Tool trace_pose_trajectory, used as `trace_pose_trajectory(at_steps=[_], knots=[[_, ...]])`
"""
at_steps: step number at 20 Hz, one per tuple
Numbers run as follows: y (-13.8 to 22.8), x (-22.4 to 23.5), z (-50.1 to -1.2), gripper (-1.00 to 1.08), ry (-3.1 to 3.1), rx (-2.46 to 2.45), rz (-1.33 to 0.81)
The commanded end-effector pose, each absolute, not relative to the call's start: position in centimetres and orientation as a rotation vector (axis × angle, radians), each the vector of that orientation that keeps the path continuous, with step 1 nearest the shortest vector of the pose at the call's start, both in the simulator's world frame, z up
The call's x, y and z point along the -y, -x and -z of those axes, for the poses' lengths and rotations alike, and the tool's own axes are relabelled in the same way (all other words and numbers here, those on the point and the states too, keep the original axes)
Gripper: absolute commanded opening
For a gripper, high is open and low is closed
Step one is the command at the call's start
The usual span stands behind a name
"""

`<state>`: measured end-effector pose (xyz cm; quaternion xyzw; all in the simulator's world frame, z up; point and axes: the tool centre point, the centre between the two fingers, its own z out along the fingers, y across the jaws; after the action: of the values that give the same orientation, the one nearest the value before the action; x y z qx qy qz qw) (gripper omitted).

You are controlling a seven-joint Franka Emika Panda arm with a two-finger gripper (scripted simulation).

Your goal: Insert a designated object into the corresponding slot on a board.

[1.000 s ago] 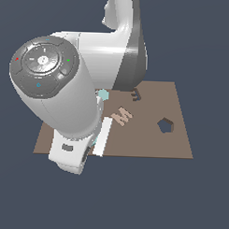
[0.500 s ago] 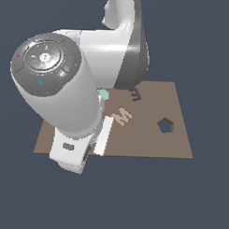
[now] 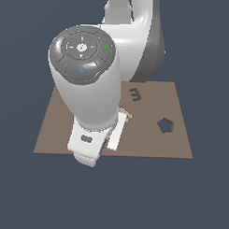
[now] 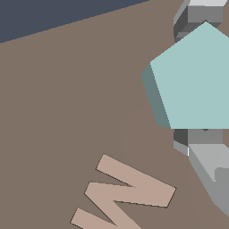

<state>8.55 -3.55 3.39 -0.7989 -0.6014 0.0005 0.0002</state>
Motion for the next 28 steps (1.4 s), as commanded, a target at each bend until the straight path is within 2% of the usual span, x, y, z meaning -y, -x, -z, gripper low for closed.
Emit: trace_pose_trajectory(at_steps=[1, 18, 28], knots=[[-8.0, 2.0, -3.5, -1.00, 2.531, 1.861, 0.000], [-4.7, -12.1, -3.9, -1.00, 2.709, 1.591, 0.001], [-4.6, -17.0, -4.0, -1.00, 2.763, 1.497, 0.001]])
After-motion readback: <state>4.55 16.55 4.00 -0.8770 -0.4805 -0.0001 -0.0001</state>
